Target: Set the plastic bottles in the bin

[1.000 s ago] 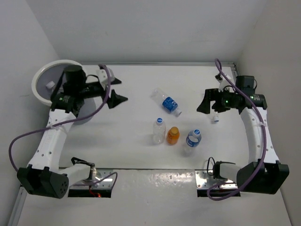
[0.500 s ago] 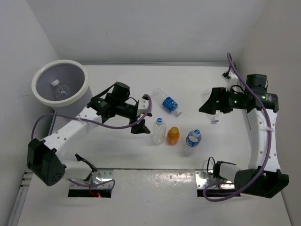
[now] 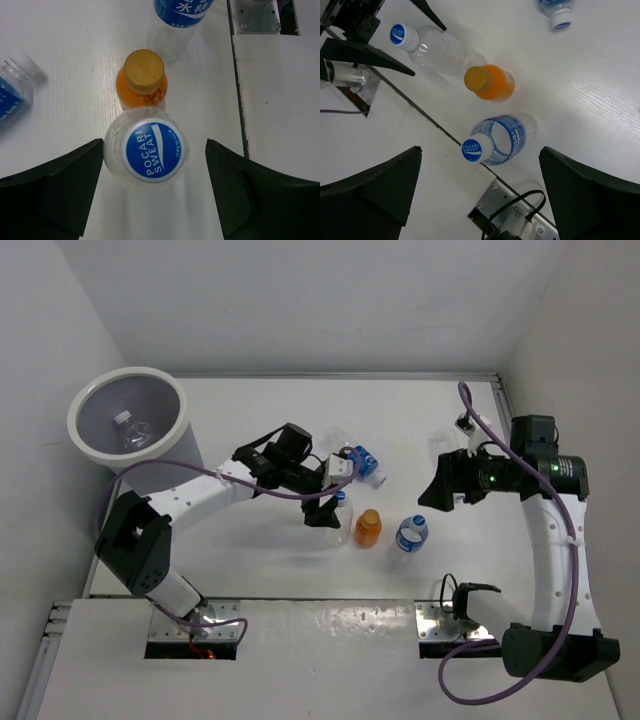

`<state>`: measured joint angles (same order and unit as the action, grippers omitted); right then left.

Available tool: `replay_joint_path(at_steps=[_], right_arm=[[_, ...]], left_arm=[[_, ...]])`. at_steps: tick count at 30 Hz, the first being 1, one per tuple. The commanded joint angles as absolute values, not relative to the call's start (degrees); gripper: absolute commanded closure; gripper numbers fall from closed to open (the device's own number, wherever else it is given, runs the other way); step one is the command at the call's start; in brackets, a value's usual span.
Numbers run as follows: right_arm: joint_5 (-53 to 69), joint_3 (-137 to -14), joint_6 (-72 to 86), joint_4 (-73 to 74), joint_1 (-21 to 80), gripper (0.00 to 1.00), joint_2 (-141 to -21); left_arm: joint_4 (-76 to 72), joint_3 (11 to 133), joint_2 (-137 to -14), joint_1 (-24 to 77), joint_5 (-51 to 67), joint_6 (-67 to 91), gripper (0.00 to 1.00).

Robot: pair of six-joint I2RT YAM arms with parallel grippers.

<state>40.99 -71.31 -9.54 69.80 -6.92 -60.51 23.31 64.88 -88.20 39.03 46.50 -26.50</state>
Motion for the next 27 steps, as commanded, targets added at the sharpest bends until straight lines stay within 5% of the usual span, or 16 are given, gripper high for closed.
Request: replay_joint_path(at_steps=[1,5,9,10,18,27], right_arm=[[39.8,-70.3,-13.1,70.9,-6.6,0.0,-59.0],[37.2,-66.3,-17.2,69.4,-6.2,0.0,-57.2],[35.3,-62.5,-21.6,68.3,-5.1,0.0,-56.7],[35.0,-62.0,-22.2,67.2,-4.1,0.0,-56.7],[28.0,-56.3,-23.3,61.4,7.6,0.0,-58.2],[21.7,-50.5,-21.4,53.9,15.7,0.0,-60.4]], left_arm=[[19.8,67.0,-88.4,39.7,48.6,-26.5,0.12],[16.3,65.7,-88.4,40.3,48.6,-24.3,0.28],[15.7,67.0,-88.4,38.9,48.0,-21.0,0.74],[16.3,67.7,-88.4,38.2,48.0,-19.9,0.78],[18.9,77.2,-80.6,28.0,52.0,-6.7,0.89],[24.5,90.6,-74.9,18.6,51.2,0.4,0.9]])
